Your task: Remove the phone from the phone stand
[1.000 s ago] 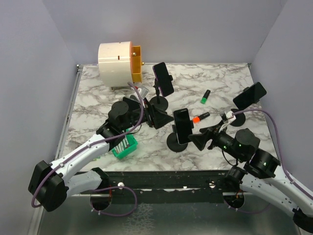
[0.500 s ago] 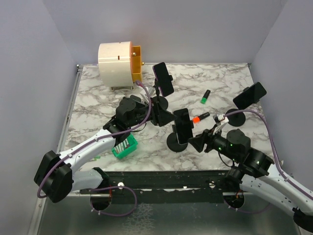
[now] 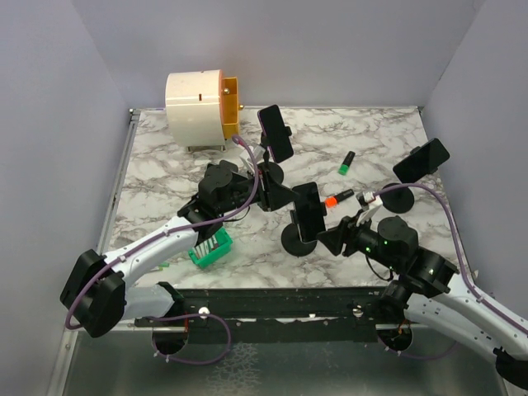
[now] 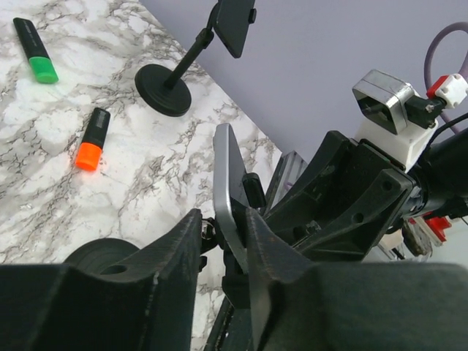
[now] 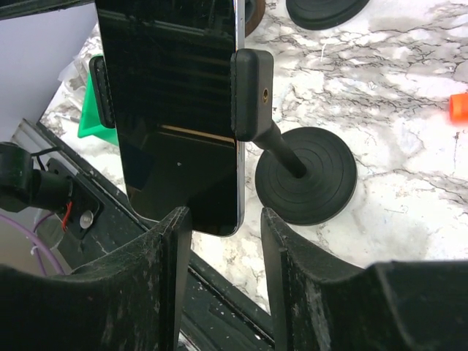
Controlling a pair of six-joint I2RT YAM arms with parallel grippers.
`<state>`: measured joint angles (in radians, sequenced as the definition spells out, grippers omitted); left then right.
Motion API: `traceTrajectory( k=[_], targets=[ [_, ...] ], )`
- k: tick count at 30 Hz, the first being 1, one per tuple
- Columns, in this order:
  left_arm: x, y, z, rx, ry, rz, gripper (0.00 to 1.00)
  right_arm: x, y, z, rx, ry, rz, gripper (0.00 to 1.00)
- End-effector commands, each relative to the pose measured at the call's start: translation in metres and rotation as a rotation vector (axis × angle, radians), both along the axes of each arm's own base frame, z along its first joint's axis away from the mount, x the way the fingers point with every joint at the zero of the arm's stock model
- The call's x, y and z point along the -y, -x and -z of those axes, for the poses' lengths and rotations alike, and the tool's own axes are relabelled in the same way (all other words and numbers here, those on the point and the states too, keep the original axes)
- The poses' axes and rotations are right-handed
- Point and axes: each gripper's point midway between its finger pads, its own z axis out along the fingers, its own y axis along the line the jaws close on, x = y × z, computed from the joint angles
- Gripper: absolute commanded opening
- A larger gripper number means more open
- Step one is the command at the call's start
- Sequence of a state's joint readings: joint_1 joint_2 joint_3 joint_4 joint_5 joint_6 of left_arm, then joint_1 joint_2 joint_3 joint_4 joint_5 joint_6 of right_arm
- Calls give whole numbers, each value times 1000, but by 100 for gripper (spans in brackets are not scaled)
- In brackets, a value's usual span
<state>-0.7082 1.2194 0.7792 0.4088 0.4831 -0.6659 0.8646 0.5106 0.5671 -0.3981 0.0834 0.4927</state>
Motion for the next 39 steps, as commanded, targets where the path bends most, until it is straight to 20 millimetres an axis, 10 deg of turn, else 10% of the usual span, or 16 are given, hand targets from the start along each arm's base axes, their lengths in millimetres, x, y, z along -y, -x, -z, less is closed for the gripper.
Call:
traceTrajectory(
  k=[1,16,39],
  targets=[
    [6,1,-15,42,35,25,26,5,-4,15,-26,39,39,46],
    [2,11,-5,85,32,50,0,9,-10,30,-57,86,86,41],
    [-7,10,24,149,-29,13,0,5,-23,27,-34,103,115,40]
  ],
)
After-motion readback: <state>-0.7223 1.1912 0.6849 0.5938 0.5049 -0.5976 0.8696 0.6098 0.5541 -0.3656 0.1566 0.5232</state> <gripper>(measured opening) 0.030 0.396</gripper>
